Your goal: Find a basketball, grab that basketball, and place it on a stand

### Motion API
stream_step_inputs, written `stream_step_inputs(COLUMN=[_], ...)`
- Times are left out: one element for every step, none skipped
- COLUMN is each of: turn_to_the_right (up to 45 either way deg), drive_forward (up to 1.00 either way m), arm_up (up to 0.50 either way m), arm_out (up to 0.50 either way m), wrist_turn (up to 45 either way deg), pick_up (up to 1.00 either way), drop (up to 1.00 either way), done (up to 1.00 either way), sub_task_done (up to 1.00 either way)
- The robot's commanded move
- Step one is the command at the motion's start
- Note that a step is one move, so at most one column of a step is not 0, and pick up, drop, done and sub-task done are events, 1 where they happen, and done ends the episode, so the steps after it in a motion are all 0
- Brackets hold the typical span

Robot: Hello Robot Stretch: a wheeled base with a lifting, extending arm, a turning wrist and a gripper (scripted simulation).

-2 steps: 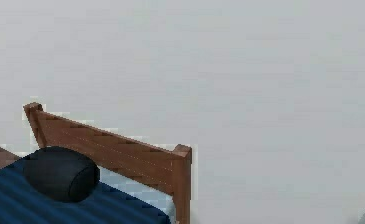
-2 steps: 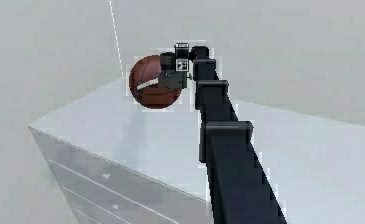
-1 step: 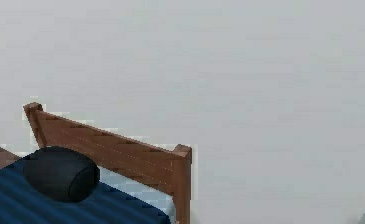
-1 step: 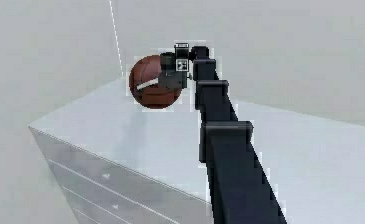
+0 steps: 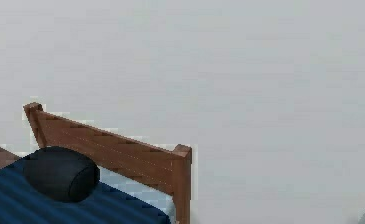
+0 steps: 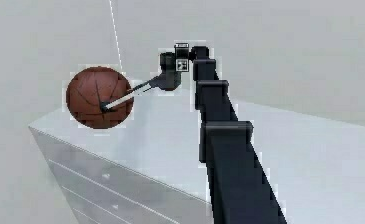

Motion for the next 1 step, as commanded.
stream_step_inputs(turn_to_the_right=[0.0], drive_forward=[0.0], arm_up=[0.0], arm_out=[0.0], wrist_turn=[-45.0], pick_up=[0.0], drop=[0.0], done=[0.0], sub_task_done=[0.0])
